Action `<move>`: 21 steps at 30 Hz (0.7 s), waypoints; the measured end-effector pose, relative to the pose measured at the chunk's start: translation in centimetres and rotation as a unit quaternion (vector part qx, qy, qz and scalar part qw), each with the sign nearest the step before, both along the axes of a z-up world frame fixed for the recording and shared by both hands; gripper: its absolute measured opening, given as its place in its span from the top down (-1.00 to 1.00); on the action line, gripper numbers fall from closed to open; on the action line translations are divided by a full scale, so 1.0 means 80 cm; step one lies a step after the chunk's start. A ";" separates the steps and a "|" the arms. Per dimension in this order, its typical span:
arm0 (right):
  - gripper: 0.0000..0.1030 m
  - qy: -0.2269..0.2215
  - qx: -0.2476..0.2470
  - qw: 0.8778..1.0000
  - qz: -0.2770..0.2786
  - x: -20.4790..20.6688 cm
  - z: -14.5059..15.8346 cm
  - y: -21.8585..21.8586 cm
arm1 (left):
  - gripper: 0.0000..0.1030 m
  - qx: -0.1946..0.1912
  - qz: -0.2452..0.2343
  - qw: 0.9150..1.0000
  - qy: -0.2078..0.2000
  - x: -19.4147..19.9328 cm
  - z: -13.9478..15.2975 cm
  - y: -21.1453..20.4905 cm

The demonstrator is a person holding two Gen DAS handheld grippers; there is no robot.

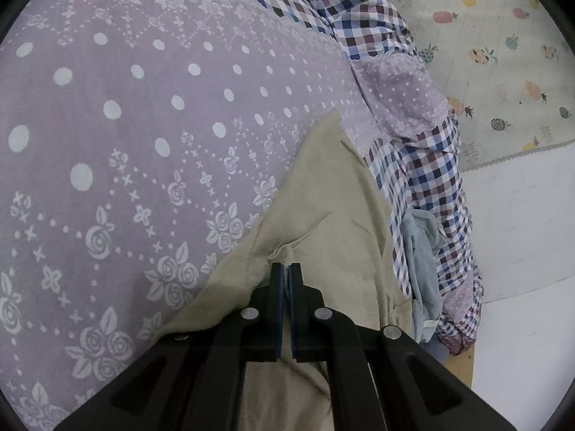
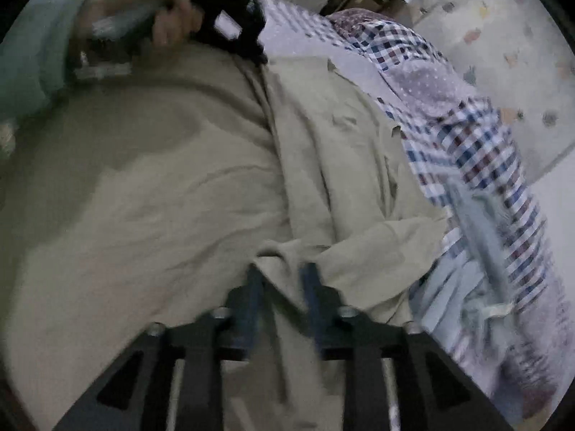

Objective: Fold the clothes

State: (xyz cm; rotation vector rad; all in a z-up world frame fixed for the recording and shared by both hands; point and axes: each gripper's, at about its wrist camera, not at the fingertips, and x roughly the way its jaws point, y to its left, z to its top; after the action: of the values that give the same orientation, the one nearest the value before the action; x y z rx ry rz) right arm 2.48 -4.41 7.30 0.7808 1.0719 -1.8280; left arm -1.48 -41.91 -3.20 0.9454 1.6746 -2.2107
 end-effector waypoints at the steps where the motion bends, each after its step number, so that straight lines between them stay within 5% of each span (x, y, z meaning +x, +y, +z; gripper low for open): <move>1: 0.15 -0.022 -0.024 0.999 -0.010 -0.005 0.012 0.010 | 0.98 0.000 0.000 1.000 0.000 0.000 0.000 0.000; 3: 0.14 -0.082 -0.102 0.990 -0.058 -0.031 0.042 0.042 | 0.98 0.001 0.000 1.000 0.001 0.000 -0.001 0.000; 6: 0.13 -0.164 -0.211 0.948 -0.174 -0.101 0.069 0.099 | 0.98 0.002 0.000 1.000 0.001 0.000 -0.001 0.001; 10: 0.10 -0.218 -0.248 0.907 -0.263 -0.167 0.063 0.123 | 0.98 0.004 0.000 1.000 0.002 0.000 -0.002 0.000; 18: 0.13 -0.284 -0.224 0.884 -0.295 -0.227 0.016 0.082 | 0.98 0.010 0.001 1.000 0.004 0.000 -0.001 -0.002; 20: 0.38 -0.289 -0.221 0.883 -0.297 -0.231 0.008 0.077 | 0.98 0.012 0.002 1.000 0.005 0.000 -0.001 -0.002; 21: 0.77 -0.289 -0.220 0.883 -0.298 -0.231 0.007 0.077 | 0.98 0.013 0.002 1.000 0.005 0.000 -0.001 -0.002</move>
State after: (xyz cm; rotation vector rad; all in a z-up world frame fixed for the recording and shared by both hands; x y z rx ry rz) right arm -16.02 1.72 7.89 1.3494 0.0028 -2.0121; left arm -1.47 -42.09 -3.27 0.9379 1.7115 -2.2009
